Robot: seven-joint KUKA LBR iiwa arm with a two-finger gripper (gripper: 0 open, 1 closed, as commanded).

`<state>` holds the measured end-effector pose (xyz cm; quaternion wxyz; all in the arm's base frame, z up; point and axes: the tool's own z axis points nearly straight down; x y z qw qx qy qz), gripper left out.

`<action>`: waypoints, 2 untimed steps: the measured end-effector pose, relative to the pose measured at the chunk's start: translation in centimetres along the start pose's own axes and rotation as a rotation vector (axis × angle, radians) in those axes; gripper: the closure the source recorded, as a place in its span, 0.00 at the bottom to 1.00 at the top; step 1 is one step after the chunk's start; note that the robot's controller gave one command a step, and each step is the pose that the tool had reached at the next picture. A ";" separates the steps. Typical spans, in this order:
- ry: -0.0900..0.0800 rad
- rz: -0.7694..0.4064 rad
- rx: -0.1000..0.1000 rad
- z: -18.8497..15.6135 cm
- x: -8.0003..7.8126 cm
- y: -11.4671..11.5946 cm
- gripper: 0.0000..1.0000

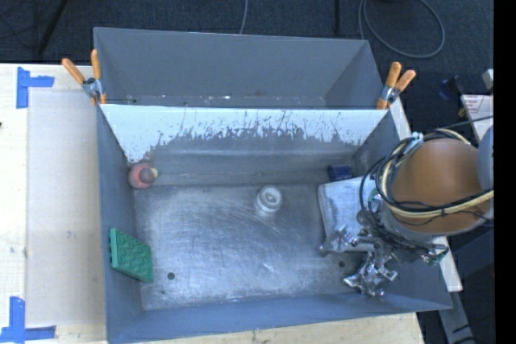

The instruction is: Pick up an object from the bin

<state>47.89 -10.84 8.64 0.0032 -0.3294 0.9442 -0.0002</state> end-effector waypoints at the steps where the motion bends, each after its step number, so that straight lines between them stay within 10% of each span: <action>1: 0.006 -0.001 -0.004 -0.1 0.1 0.1 1.00; 2: -0.004 -0.002 0.001 -0.2 -0.3 0.0 0.00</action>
Offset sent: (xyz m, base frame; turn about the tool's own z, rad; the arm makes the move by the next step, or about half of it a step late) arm 0.0000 0.0000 0.0000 0.0000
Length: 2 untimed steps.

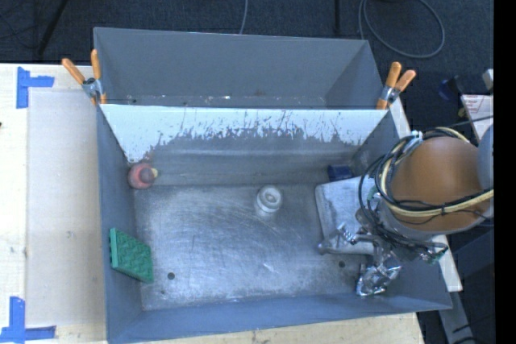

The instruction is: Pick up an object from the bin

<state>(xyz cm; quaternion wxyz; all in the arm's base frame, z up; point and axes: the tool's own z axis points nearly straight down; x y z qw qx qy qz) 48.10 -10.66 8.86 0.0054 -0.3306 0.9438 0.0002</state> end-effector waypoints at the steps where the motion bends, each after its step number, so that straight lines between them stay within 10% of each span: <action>1: 0.012 0.074 -0.031 1.8 -0.8 -3.9 0.00; 2: 0.016 0.074 -0.012 1.7 -0.3 -4.7 1.00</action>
Offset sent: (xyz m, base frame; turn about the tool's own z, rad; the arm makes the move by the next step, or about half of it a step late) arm 0.0320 -0.0379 -0.0186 0.0718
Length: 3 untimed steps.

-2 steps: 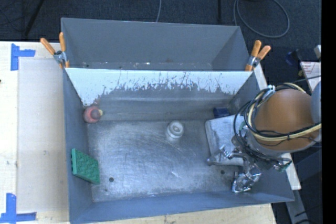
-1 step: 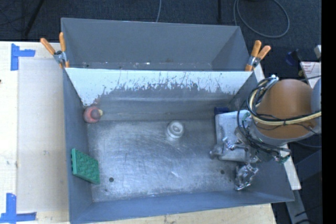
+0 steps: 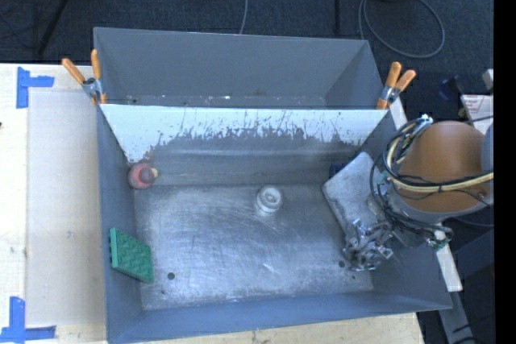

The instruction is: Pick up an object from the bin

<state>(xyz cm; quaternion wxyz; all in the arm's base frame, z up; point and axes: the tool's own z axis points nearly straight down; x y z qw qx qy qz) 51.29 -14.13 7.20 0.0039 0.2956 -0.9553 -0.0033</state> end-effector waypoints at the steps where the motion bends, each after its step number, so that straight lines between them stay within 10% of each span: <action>1: -0.011 0.048 0.014 -13.3 0.7 -0.2 1.00; 2: -0.007 0.051 0.007 -12.8 0.9 -0.2 0.00; 3: -0.012 -0.118 0.004 -2.2 2.2 0.8 0.00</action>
Offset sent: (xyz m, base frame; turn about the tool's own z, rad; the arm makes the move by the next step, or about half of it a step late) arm -0.0054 -0.0069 0.1289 0.0440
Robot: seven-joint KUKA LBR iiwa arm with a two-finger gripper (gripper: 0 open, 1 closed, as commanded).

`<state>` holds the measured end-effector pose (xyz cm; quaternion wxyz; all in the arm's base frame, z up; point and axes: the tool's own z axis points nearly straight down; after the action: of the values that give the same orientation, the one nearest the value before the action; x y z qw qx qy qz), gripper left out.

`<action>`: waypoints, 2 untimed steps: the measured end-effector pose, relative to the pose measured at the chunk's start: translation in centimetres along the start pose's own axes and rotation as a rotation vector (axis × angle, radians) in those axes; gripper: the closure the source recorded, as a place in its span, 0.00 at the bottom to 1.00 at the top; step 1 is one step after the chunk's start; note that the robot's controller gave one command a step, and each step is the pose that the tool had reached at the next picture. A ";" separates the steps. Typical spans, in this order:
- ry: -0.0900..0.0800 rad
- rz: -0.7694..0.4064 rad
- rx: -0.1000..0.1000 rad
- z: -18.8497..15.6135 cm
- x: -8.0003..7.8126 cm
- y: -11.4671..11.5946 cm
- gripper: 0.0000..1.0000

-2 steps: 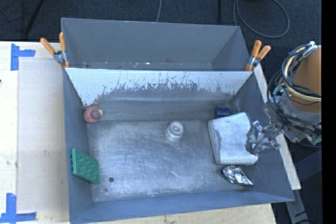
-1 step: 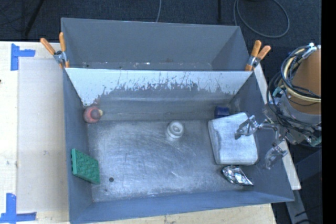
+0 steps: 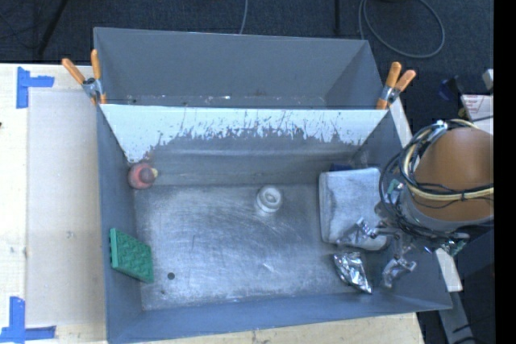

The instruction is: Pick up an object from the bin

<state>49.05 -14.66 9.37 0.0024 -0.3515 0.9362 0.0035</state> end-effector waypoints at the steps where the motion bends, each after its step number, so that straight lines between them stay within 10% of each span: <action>1: 0.007 -0.353 0.001 1.0 -3.1 2.2 0.00; 2: 0.007 -0.350 0.004 0.8 -3.1 2.0 1.00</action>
Offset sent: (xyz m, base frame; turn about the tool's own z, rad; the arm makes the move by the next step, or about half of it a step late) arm 0.0087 0.0355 -0.0089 -0.3547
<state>50.01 -11.11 8.59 0.0004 -0.5090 0.8608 0.0000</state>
